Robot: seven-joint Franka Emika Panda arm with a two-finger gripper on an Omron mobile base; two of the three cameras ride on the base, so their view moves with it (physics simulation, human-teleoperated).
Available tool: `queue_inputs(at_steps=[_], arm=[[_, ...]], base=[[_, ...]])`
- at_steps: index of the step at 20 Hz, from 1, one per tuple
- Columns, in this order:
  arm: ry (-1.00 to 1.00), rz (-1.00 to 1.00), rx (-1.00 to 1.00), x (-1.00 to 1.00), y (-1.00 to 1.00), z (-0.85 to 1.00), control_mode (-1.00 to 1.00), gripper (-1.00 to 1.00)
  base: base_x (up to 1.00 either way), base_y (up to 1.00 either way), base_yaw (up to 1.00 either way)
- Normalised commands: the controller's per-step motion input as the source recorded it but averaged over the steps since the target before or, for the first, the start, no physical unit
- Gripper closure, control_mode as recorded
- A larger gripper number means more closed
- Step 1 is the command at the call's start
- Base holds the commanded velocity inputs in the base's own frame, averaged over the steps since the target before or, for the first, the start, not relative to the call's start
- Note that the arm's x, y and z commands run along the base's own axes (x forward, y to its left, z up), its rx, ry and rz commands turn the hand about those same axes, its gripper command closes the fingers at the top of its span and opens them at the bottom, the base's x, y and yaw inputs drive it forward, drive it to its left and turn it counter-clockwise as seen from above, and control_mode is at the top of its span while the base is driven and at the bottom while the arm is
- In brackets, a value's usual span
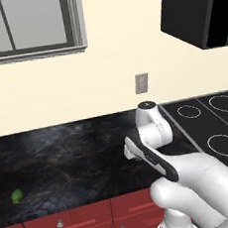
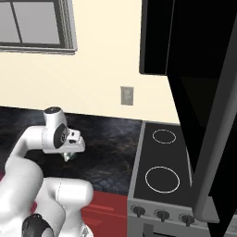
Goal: Pick the mug from the counter and place it inside the microwave. Then close the microwave.
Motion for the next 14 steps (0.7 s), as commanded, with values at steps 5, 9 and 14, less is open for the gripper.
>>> queue_inputs(at_steps=[5, 9, 14], arm=[[-0.11, 0.0, 0.0, -0.23, -0.44, 0.55, -1.0, 1.0], [-0.06, 0.0, 0.0, -0.03, -0.65, 0.55, -1.0, 1.0], [-0.05, 0.0, 0.04, -0.4, -0.44, 0.93, -1.0, 1.0]], base=[[0.0, 0.0, 0.0], [0.0, 0.0, 0.0], [0.0, 0.0, 0.0]])
